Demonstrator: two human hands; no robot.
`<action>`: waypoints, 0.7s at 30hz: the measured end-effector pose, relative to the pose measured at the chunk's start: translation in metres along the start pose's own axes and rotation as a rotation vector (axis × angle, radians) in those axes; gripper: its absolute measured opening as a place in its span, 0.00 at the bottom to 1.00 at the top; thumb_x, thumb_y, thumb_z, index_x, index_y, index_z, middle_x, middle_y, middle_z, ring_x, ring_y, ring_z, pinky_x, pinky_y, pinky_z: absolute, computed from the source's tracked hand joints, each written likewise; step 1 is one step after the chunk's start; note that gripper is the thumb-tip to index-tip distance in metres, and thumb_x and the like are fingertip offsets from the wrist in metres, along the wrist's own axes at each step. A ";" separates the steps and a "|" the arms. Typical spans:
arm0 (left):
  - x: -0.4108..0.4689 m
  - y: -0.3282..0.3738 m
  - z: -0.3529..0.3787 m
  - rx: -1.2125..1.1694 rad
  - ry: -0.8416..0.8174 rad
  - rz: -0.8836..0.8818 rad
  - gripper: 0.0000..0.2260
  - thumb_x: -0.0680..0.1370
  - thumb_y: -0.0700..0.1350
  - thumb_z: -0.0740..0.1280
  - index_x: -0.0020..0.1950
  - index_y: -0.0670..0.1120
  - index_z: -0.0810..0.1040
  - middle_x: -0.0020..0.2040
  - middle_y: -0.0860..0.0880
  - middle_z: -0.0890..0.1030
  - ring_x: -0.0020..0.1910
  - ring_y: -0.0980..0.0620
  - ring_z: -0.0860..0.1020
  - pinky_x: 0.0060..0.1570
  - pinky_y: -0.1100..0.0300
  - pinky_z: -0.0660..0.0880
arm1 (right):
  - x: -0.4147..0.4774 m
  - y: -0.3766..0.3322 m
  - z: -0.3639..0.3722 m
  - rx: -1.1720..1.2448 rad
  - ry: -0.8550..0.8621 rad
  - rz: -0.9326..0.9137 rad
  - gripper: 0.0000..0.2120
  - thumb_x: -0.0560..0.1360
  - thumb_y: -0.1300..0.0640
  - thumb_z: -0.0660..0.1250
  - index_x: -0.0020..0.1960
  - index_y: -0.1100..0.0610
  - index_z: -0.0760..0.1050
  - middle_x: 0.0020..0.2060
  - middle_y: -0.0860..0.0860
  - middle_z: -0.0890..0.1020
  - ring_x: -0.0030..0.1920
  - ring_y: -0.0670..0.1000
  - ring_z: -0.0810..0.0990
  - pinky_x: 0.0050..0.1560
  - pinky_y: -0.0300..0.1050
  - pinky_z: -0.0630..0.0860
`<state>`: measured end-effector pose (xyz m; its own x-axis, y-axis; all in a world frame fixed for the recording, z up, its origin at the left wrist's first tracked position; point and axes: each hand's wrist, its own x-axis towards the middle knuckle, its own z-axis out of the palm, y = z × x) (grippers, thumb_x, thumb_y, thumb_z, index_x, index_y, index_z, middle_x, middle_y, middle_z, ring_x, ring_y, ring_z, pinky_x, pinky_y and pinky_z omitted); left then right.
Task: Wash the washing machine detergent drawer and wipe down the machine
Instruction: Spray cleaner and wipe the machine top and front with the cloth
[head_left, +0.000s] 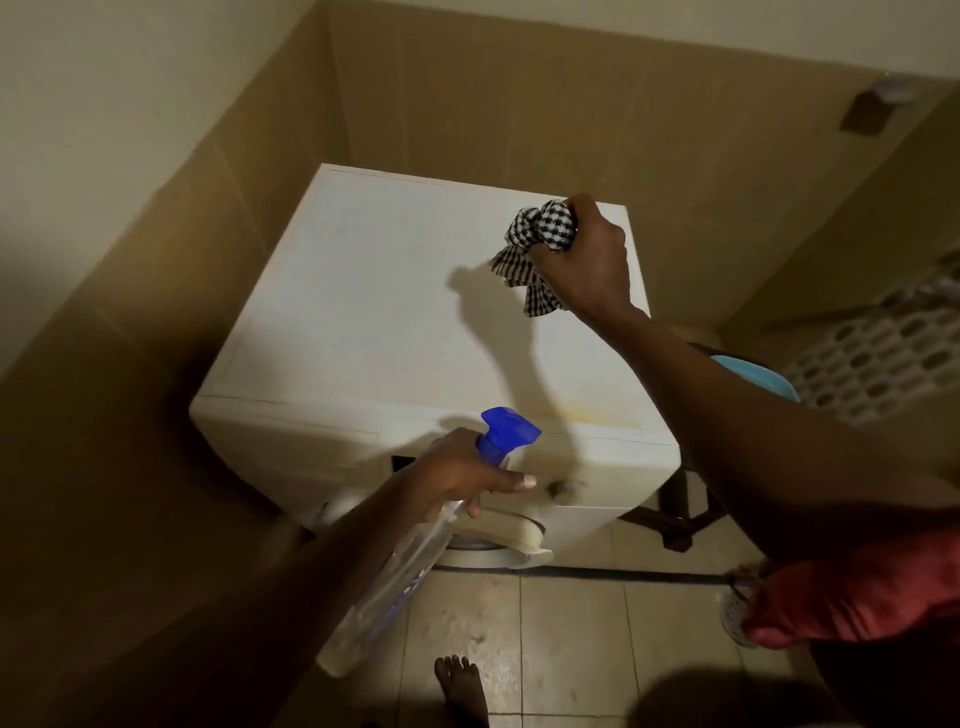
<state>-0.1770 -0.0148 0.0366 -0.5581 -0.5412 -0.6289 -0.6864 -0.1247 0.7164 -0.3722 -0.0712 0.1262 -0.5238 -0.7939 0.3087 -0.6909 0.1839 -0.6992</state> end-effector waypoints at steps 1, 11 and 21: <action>0.005 0.004 0.008 -0.003 -0.018 0.004 0.20 0.69 0.55 0.78 0.48 0.43 0.77 0.32 0.46 0.76 0.25 0.53 0.74 0.27 0.66 0.68 | 0.001 0.007 -0.006 -0.008 0.008 0.000 0.16 0.68 0.53 0.69 0.53 0.57 0.73 0.40 0.46 0.78 0.42 0.51 0.78 0.40 0.41 0.69; 0.034 0.048 0.052 -0.085 -0.097 0.100 0.23 0.67 0.55 0.79 0.50 0.37 0.82 0.35 0.48 0.82 0.23 0.54 0.74 0.27 0.65 0.69 | -0.014 0.072 -0.060 -0.011 0.069 0.069 0.16 0.69 0.54 0.70 0.55 0.56 0.74 0.42 0.45 0.79 0.42 0.46 0.77 0.39 0.35 0.67; 0.006 0.012 -0.012 -0.325 0.000 0.194 0.11 0.72 0.44 0.75 0.49 0.39 0.79 0.38 0.42 0.81 0.31 0.50 0.75 0.34 0.57 0.75 | -0.149 0.153 -0.061 -0.295 0.029 0.063 0.16 0.72 0.54 0.69 0.59 0.56 0.78 0.51 0.54 0.81 0.50 0.52 0.79 0.48 0.44 0.77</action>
<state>-0.1829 -0.0301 0.0449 -0.6636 -0.5803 -0.4722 -0.3844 -0.2770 0.8806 -0.4301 0.1104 0.0130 -0.5811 -0.7597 0.2918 -0.7693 0.3958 -0.5016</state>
